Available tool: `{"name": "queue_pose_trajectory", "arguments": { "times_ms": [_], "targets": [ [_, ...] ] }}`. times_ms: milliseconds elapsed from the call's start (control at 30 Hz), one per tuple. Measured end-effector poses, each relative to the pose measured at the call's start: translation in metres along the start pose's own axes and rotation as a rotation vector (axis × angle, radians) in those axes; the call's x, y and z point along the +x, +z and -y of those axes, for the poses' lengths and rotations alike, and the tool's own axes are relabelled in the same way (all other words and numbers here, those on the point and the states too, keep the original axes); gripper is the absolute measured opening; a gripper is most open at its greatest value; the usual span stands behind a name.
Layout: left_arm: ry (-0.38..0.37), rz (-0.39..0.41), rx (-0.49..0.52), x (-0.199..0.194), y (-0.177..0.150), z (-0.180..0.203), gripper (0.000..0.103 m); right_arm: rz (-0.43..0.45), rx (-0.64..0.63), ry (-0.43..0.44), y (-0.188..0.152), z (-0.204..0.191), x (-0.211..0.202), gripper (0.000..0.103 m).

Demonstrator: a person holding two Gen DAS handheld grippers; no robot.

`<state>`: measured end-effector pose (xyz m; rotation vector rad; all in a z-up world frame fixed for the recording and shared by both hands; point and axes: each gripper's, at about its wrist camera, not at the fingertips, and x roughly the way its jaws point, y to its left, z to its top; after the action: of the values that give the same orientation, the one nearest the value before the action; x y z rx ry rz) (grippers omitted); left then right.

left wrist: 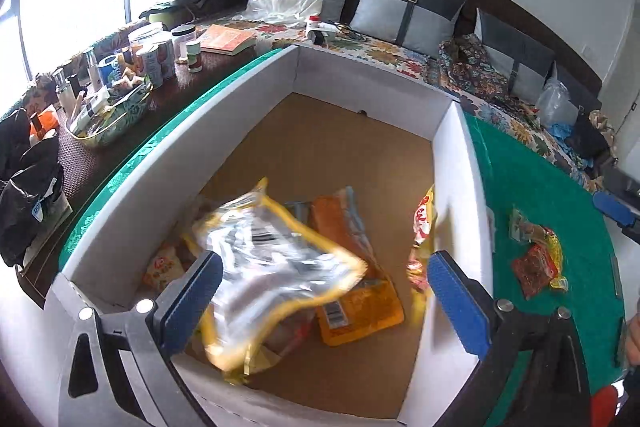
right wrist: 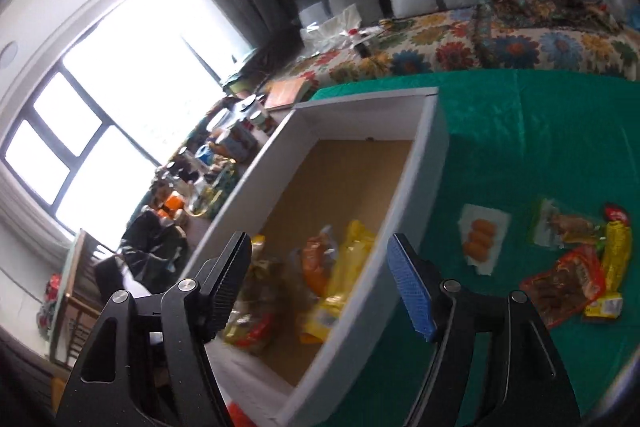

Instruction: Organize snacks

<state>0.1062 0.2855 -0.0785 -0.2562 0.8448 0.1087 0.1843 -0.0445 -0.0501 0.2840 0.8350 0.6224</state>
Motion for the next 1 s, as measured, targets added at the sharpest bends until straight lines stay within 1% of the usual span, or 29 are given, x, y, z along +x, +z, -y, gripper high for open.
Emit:
{"name": "queue_pose_trajectory", "arguments": {
  "times_ms": [33, 67, 167, 200, 267, 300, 333, 367, 433, 467, 500, 567, 667, 733, 800, 900, 933, 1000],
  "targets": [
    [-0.029, 0.007, 0.013, -0.004, -0.004, 0.013, 0.101, 0.017, -0.015, -0.049, 0.001, 0.016, -0.008, 0.075],
    [-0.056, 0.008, 0.025, -0.009, -0.002, 0.028, 0.101, 0.034, -0.038, -0.118, -0.001, 0.036, -0.012, 0.075],
    [-0.168, 0.027, 0.089, -0.031, -0.01, 0.091, 0.101, 0.054, -0.116, -0.367, -0.029, 0.098, -0.03, 0.077],
    [-0.2, 0.028, 0.109, -0.036, -0.012, 0.108, 0.101, 0.038, -0.143, -0.479, -0.046, 0.13, -0.036, 0.077],
    [-0.275, 0.021, 0.172, -0.044, -0.021, 0.153, 0.101, -0.002, -0.159, -0.621, -0.073, 0.175, -0.048, 0.077],
    [-0.303, 0.012, 0.204, -0.045, -0.025, 0.174, 0.102, -0.029, -0.153, -0.697, -0.089, 0.205, -0.058, 0.077],
    [-0.328, -0.002, 0.236, -0.044, -0.032, 0.195, 0.103, -0.038, -0.147, -0.735, -0.098, 0.22, -0.066, 0.077],
    [-0.357, -0.026, 0.271, -0.039, -0.039, 0.218, 0.103, -0.043, -0.132, -0.785, -0.109, 0.246, -0.079, 0.077],
    [-0.384, -0.085, 0.331, -0.02, -0.054, 0.255, 0.103, -0.043, -0.104, -0.838, -0.118, 0.276, -0.091, 0.077],
    [-0.377, -0.117, 0.363, -0.002, -0.065, 0.274, 0.103, -0.047, -0.076, -0.851, -0.119, 0.294, -0.097, 0.077],
    [-0.365, -0.13, 0.379, 0.01, -0.072, 0.283, 0.103, -0.05, -0.055, -0.855, -0.119, 0.301, -0.099, 0.077],
    [-0.313, -0.163, 0.408, 0.046, -0.086, 0.3, 0.103, -0.042, 0.0, -0.85, -0.114, 0.323, -0.104, 0.077],
    [-0.246, -0.193, 0.407, 0.094, -0.099, 0.302, 0.102, -0.032, 0.041, -0.826, -0.104, 0.334, -0.104, 0.077],
    [-0.194, -0.187, 0.395, 0.117, -0.102, 0.297, 0.102, -0.034, 0.06, -0.804, -0.101, 0.342, -0.099, 0.077],
    [-0.165, -0.181, 0.39, 0.131, -0.103, 0.295, 0.102, -0.039, 0.065, -0.802, -0.097, 0.343, -0.095, 0.077],
    [-0.136, -0.178, 0.414, 0.146, -0.105, 0.292, 0.102, -0.007, 0.079, -0.795, -0.101, 0.339, -0.096, 0.084],
    [-0.129, -0.169, 0.43, 0.147, -0.105, 0.291, 0.102, 0.01, 0.097, -0.783, -0.102, 0.344, -0.097, 0.086],
    [-0.122, -0.159, 0.451, 0.148, -0.107, 0.293, 0.103, 0.015, 0.136, -0.767, -0.105, 0.343, -0.101, 0.09]
  ]
}}
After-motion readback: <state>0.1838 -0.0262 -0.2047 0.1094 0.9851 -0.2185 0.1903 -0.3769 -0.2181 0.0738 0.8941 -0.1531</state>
